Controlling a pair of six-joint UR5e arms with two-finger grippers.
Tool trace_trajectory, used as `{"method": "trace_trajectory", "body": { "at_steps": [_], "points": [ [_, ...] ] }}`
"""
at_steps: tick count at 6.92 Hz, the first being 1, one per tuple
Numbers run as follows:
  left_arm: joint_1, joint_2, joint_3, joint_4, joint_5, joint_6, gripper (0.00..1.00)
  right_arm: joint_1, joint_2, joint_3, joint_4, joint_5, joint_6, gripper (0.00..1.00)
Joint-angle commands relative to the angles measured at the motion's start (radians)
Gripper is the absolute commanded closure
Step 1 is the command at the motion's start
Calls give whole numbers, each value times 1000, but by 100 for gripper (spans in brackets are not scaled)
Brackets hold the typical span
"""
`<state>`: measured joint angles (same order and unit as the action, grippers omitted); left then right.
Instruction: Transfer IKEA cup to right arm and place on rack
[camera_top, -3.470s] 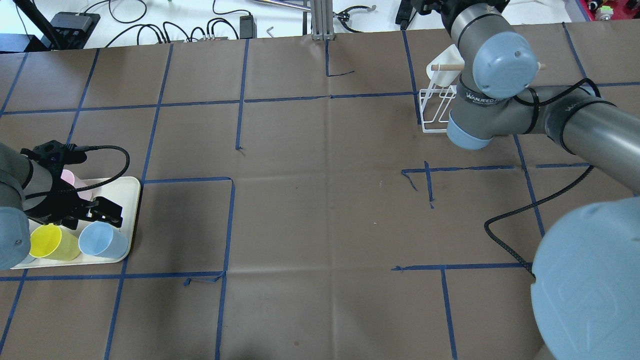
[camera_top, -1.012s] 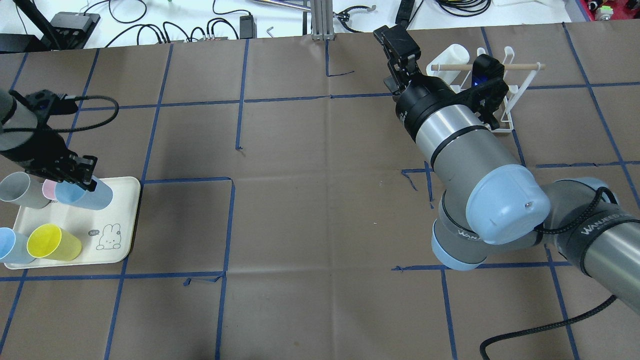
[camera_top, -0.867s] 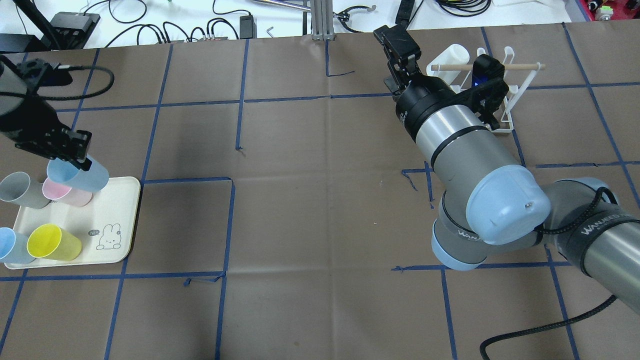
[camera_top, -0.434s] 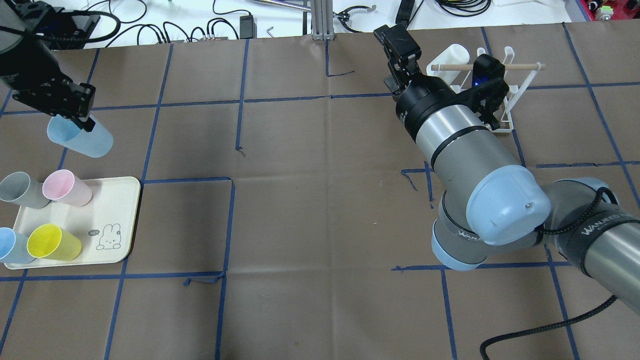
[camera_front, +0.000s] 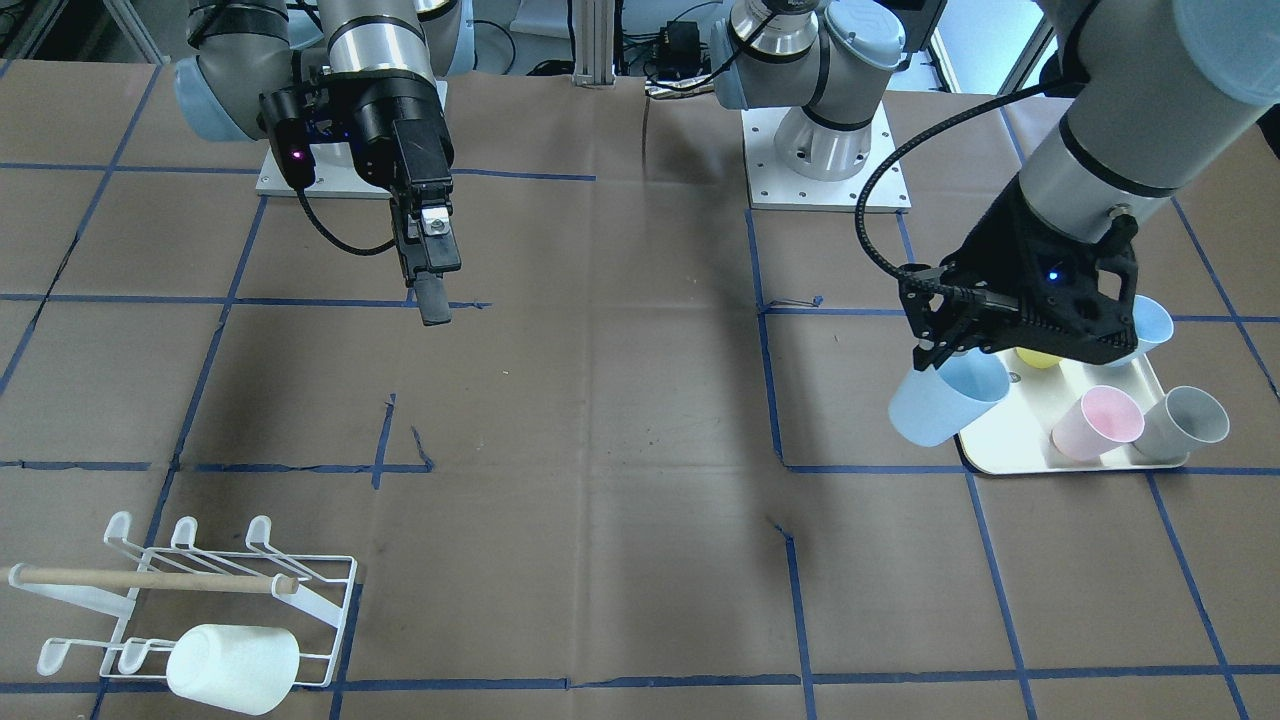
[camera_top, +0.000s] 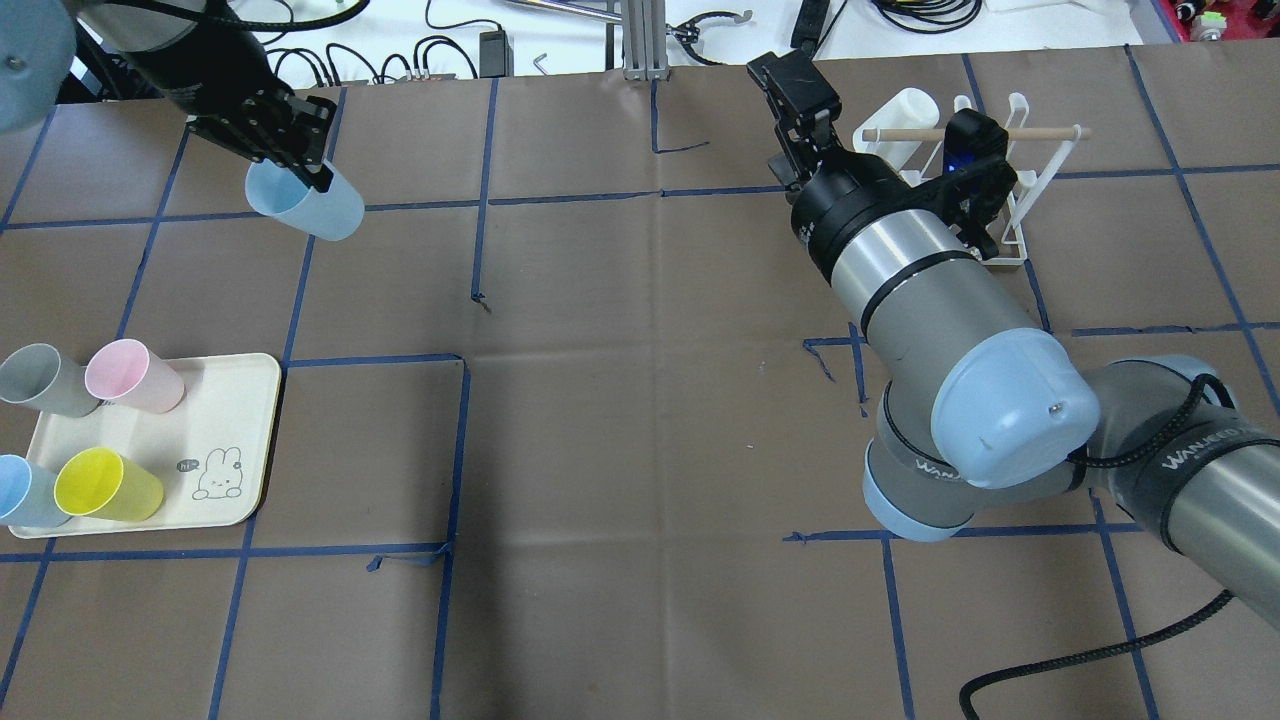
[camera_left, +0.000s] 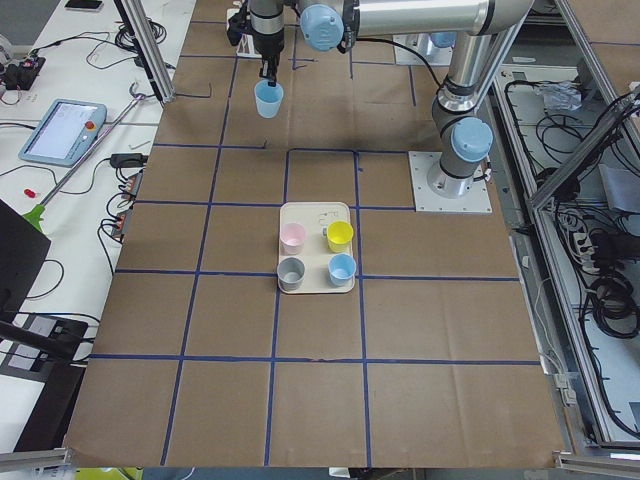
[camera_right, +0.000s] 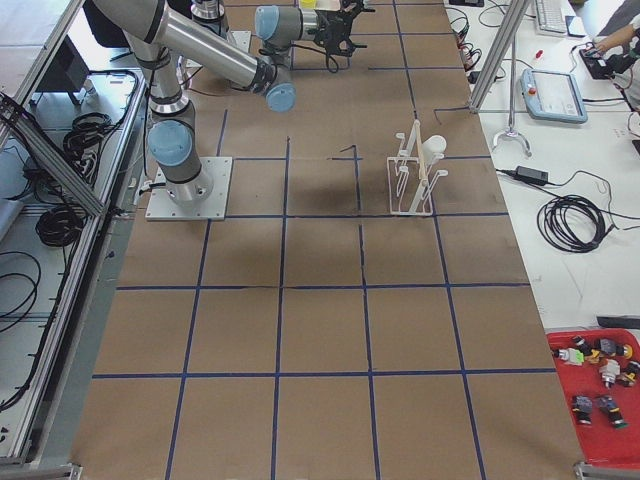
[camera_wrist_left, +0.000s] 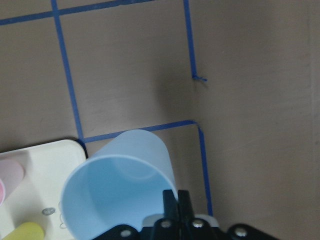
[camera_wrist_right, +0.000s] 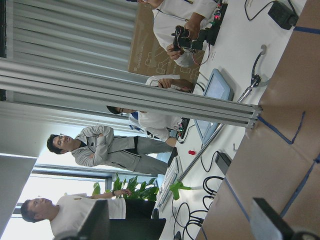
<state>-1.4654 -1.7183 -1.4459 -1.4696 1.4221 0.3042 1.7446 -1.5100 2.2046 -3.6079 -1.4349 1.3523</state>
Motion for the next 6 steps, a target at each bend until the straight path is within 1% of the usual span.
{"method": "trace_trajectory", "body": {
  "at_steps": [1, 2, 3, 4, 5, 6],
  "points": [
    [-36, 5, -49, 275, -221, 6, 100, 3, 1, 3, -5, -1, 4, 0],
    [-38, 11, -95, 425, -330, 18, 100, 3, 1, 7, -2, -1, 28, 0],
    [-41, 37, -161, 559, -413, 92, 100, 4, 1, 9, 1, 4, 130, 0],
    [-44, 58, -239, 675, -501, 174, 100, 4, 1, 10, 6, 4, 190, 0],
    [-44, 77, -334, 822, -588, 194, 100, 4, 1, 12, 8, 2, 195, 0],
    [-44, 45, -447, 1058, -676, 190, 100, 10, 1, 12, 9, 2, 212, 0]
  ]
}}
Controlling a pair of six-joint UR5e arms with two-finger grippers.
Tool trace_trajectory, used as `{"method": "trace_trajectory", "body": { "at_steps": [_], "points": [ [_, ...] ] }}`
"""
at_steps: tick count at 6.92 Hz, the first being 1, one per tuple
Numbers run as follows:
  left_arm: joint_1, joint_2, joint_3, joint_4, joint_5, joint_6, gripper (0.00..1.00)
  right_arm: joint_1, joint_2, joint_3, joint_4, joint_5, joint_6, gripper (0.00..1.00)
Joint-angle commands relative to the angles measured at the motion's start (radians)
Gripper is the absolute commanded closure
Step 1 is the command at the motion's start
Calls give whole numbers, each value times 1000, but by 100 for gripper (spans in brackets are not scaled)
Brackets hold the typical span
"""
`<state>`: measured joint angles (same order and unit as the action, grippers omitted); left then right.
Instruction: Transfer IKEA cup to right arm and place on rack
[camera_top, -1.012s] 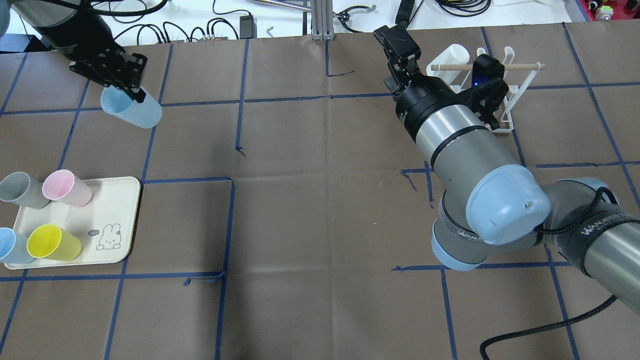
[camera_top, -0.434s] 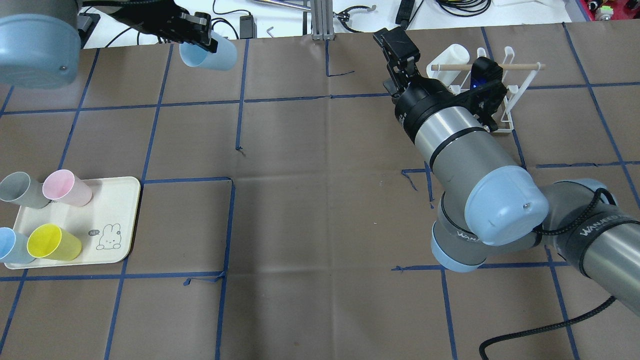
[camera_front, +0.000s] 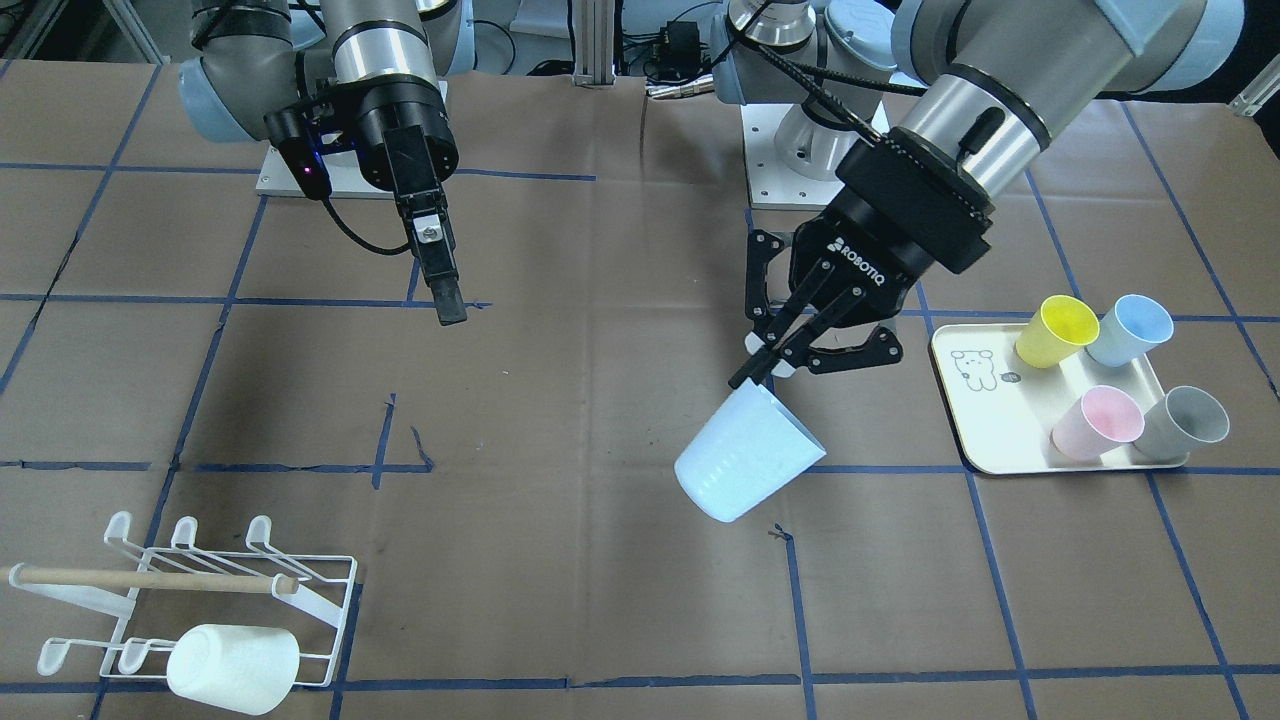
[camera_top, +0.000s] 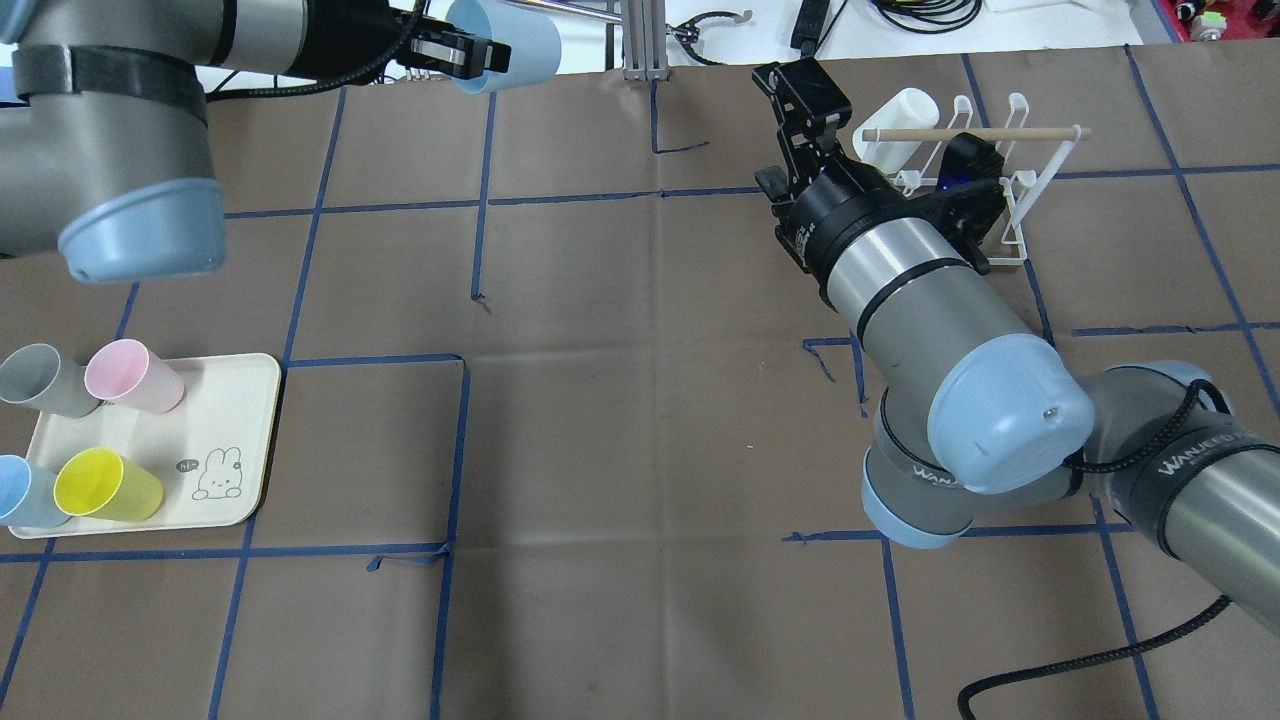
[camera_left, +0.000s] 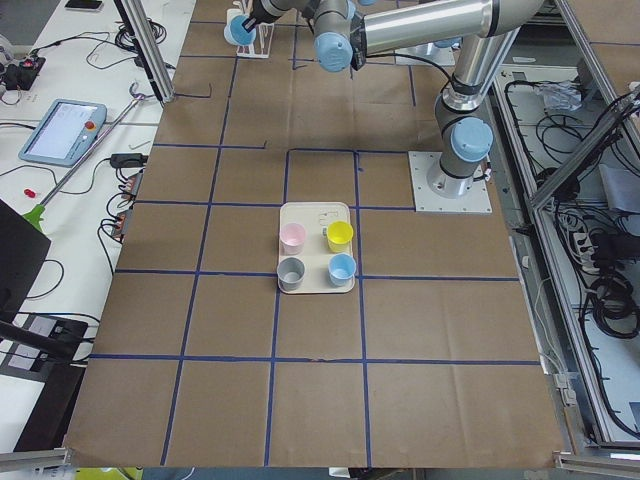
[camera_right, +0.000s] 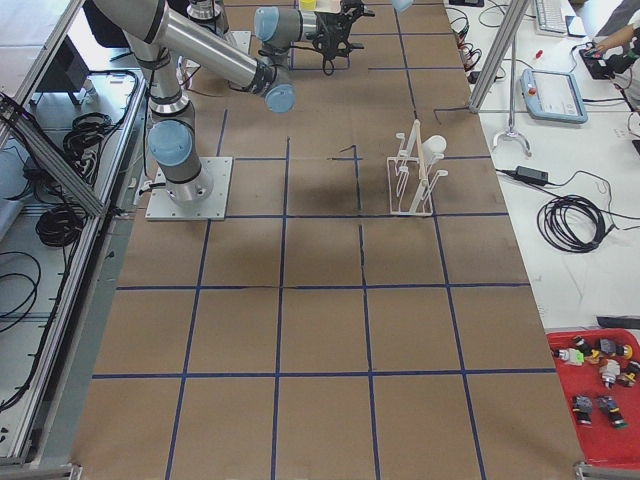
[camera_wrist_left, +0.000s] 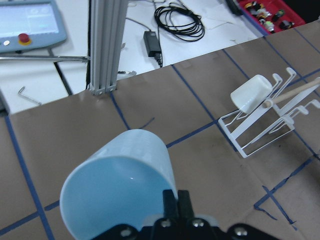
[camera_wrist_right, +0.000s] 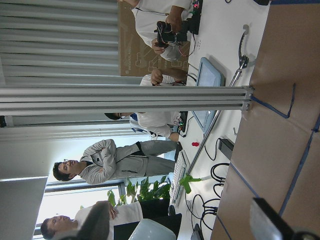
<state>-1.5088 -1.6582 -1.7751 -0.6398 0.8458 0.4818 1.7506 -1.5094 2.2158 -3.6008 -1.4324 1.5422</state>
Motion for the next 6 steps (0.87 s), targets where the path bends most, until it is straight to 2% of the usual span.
{"method": "trace_trajectory", "body": {
  "at_steps": [1, 2, 3, 4, 6],
  "points": [
    [-1, -18, -233, 405, -153, 12, 100, 7, 0, 2, 4, 4, 47, 0],
    [1, -20, -324, 545, -204, 3, 100, 16, 5, 2, 34, 16, 73, 0],
    [1, -23, -395, 648, -249, 10, 100, 33, -1, -1, 133, 29, 87, 0],
    [1, -43, -452, 754, -285, 4, 100, 44, 2, -2, 149, 30, 110, 0],
    [1, -75, -469, 868, -324, -87, 100, 72, 5, -2, 203, 30, 140, 0]
  ]
}}
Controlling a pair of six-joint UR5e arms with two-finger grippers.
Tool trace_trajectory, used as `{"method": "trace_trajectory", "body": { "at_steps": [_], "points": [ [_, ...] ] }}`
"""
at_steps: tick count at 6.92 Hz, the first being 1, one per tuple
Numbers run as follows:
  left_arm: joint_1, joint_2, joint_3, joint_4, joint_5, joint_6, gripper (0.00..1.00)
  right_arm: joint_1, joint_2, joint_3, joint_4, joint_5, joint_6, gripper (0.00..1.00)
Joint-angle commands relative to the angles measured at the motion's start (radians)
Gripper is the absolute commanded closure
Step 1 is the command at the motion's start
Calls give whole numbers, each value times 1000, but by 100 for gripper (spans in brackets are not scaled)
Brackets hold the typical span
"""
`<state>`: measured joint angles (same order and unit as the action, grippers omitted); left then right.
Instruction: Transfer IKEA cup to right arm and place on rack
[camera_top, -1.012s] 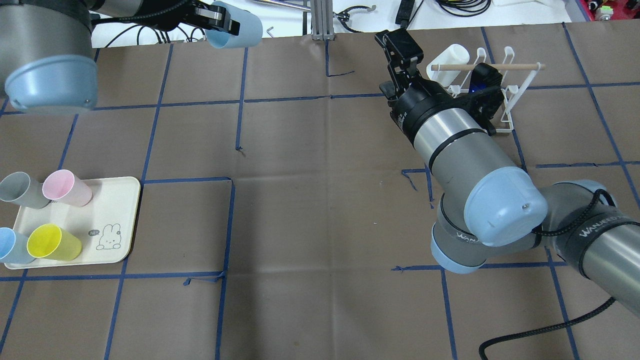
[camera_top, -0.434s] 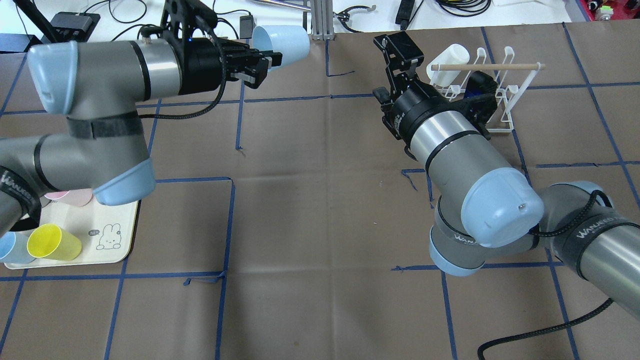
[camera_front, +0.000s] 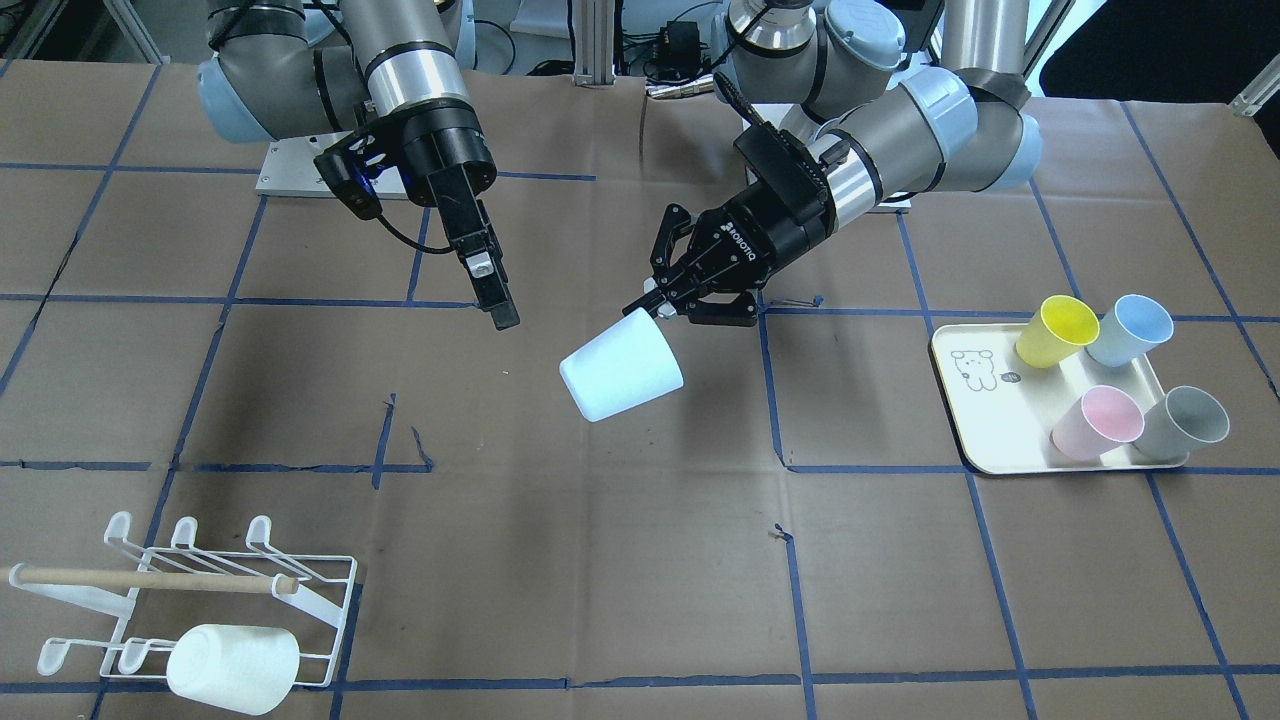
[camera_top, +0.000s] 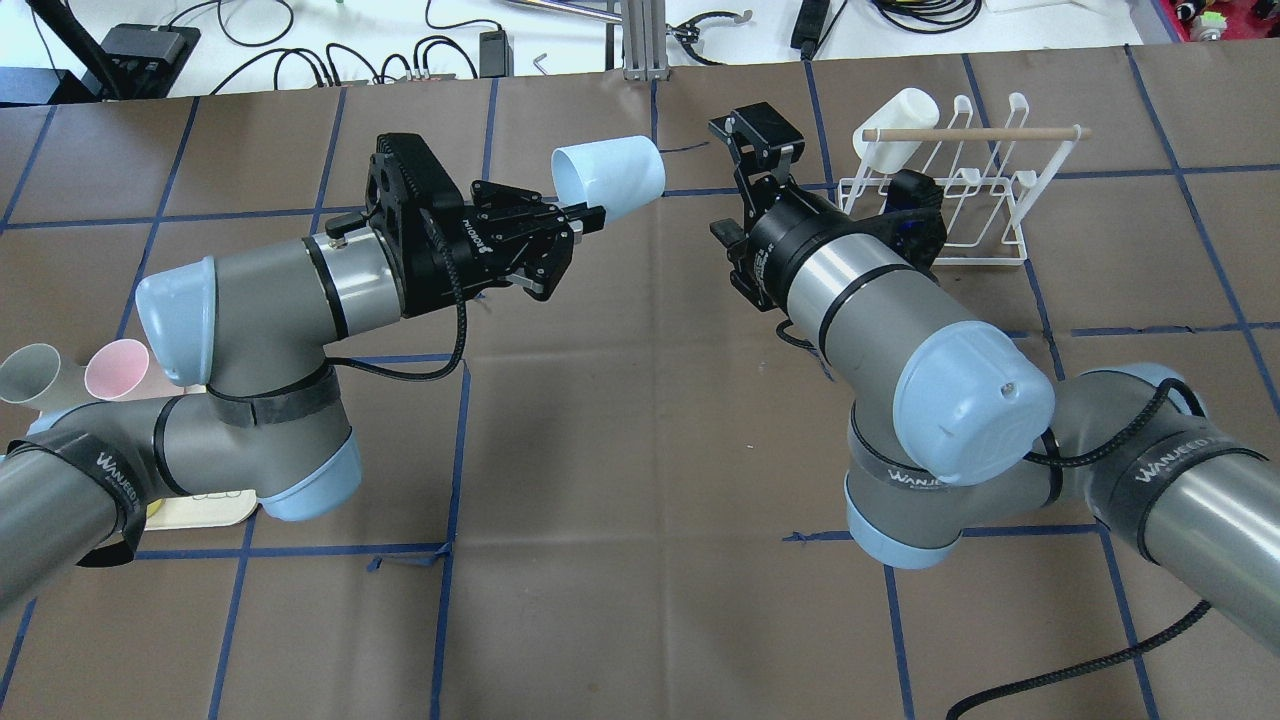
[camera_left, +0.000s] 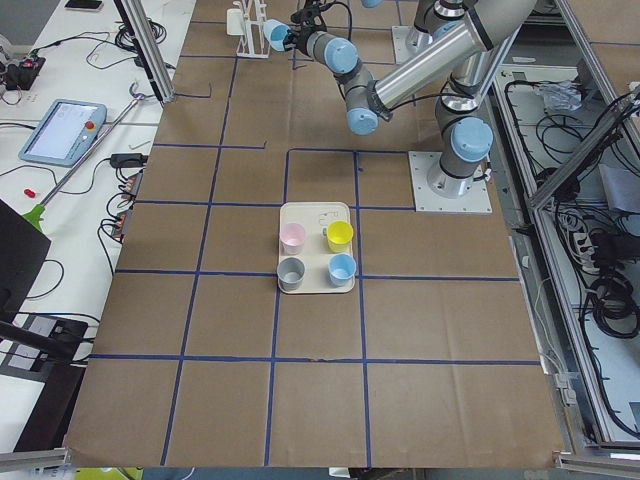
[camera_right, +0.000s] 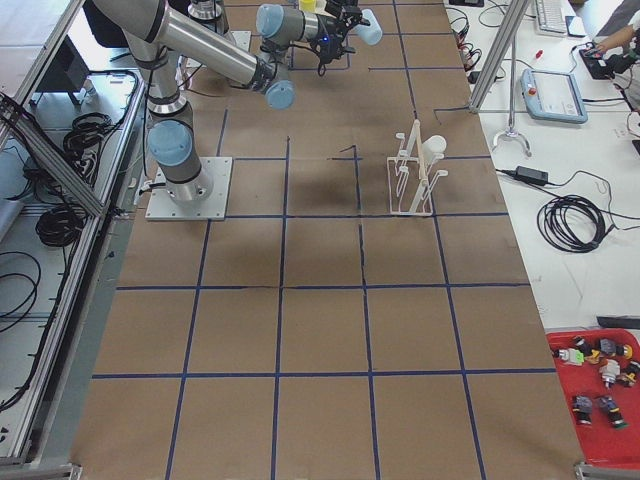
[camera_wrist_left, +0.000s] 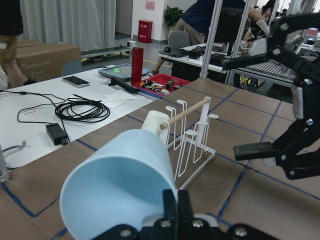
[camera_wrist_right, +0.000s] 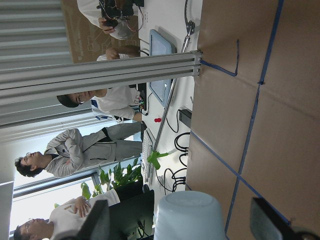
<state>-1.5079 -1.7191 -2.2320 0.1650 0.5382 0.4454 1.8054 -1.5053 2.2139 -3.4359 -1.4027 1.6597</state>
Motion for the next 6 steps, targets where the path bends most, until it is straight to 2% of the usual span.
{"method": "trace_trajectory", "body": {
  "at_steps": [1, 3, 6],
  "points": [
    [0, -14, -14, 68, -17, -54, 100, 25, 4, 0, 44, 1, 28, 0],
    [0, -14, -15, 68, -18, -54, 100, 43, 4, -5, 113, 14, 29, 1],
    [0, -14, -15, 68, -18, -54, 99, 55, 14, -74, 187, 16, 38, 1]
  ]
}}
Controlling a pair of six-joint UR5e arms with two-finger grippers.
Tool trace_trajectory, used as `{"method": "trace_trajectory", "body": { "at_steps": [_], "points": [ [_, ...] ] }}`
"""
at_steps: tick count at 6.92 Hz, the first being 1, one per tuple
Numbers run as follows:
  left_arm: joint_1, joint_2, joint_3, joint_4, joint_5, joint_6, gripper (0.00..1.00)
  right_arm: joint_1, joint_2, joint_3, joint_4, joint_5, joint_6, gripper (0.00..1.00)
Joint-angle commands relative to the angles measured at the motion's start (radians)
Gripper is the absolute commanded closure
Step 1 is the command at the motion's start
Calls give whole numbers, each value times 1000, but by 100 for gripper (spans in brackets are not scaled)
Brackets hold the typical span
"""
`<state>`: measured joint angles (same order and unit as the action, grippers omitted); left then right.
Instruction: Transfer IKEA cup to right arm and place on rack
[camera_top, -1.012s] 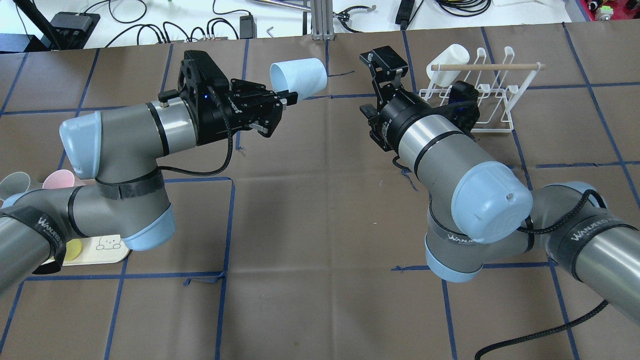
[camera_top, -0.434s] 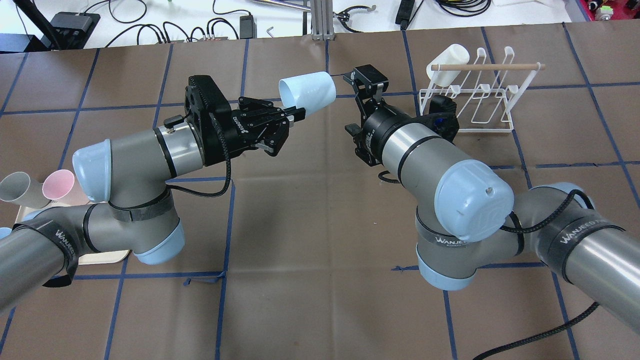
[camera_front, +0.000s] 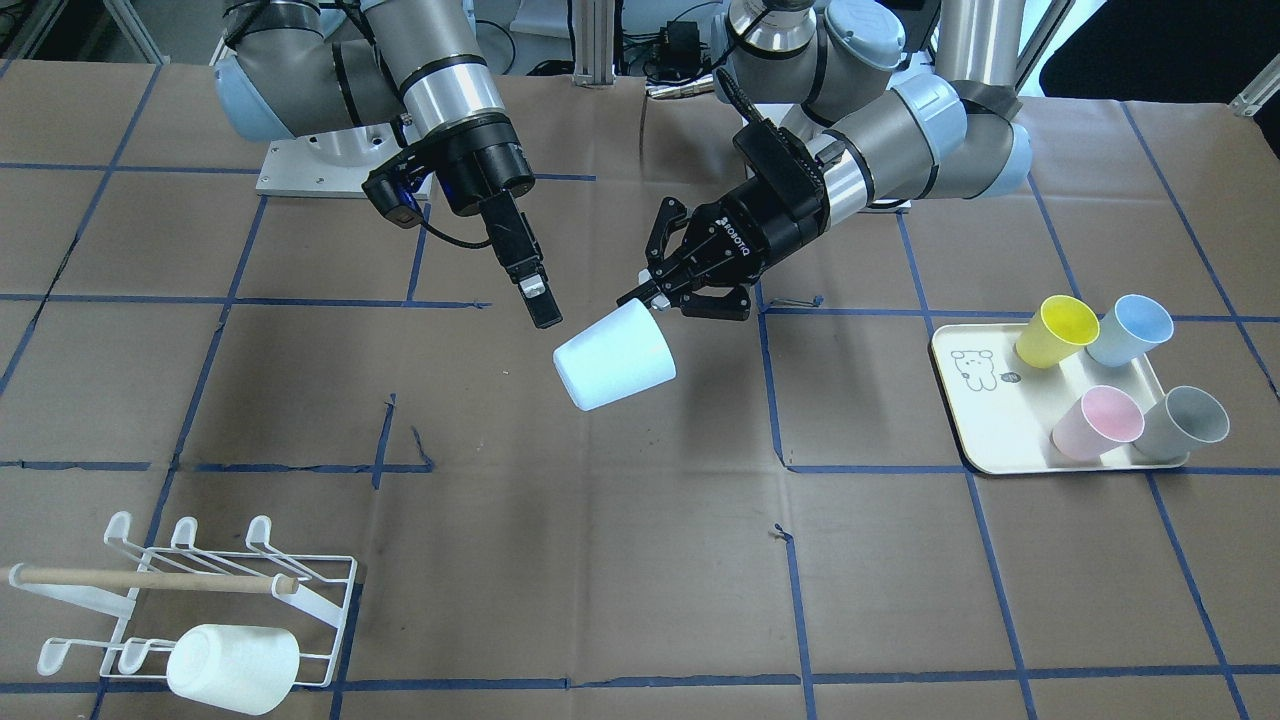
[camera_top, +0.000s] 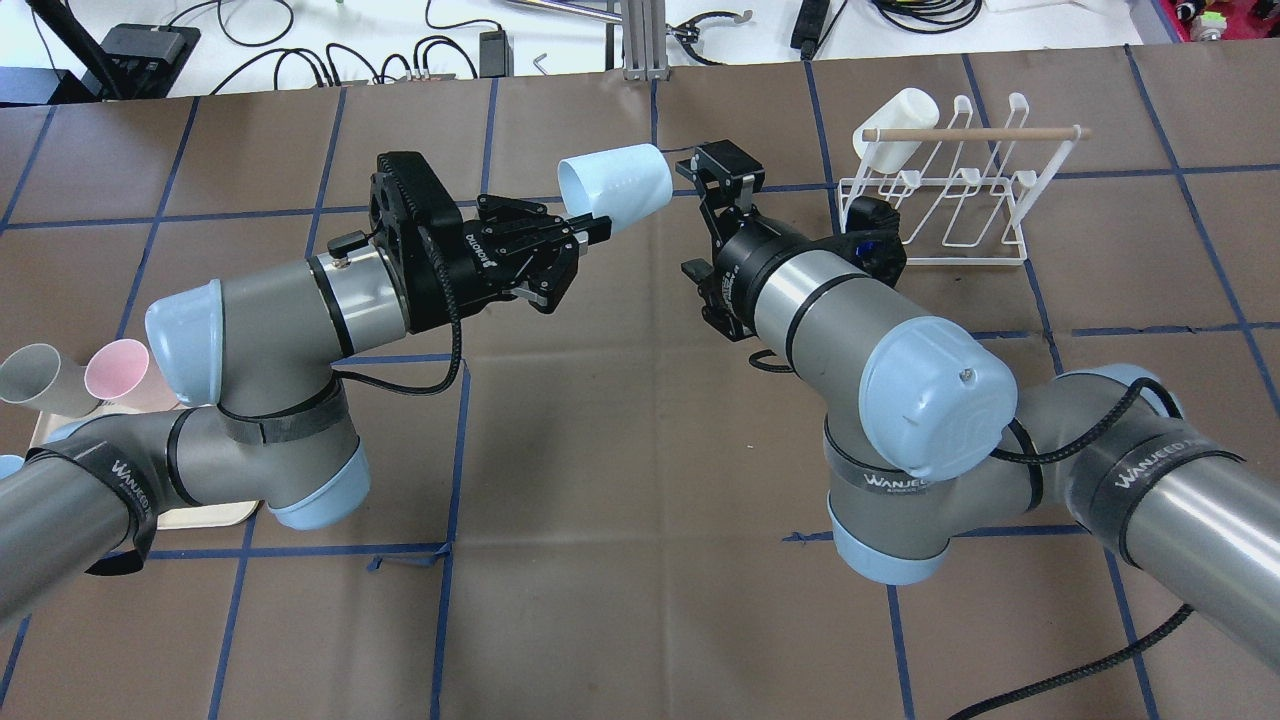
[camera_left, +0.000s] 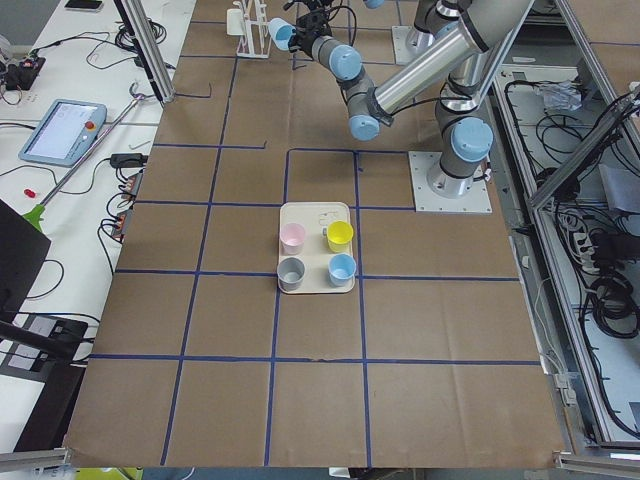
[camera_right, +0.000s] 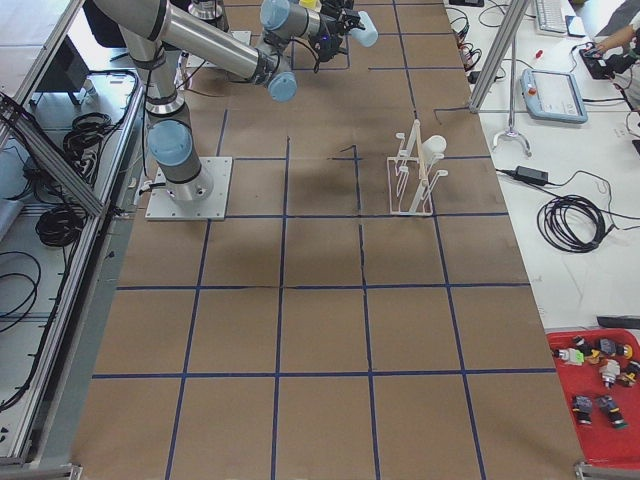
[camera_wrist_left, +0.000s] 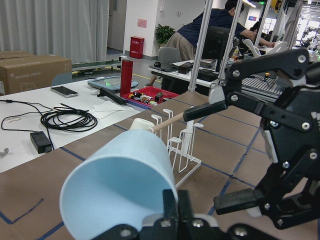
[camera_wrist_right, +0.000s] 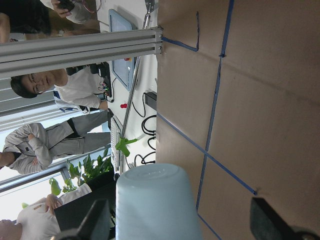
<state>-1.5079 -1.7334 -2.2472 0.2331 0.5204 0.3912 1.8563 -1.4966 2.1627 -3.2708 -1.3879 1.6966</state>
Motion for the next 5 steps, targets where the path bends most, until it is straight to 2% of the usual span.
{"method": "trace_trajectory", "body": {
  "at_steps": [1, 3, 5],
  "points": [
    [0, 0, 0, 0, 0, 0, 99, 6, 27, -33, 19, 1, 1, 1],
    [0, 0, 0, 0, 0, 0, 99, 24, 85, -96, 17, 3, 11, 1],
    [0, 0, 1, 0, 0, 0, 99, 30, 114, -121, 13, 3, 15, 1]
  ]
}}
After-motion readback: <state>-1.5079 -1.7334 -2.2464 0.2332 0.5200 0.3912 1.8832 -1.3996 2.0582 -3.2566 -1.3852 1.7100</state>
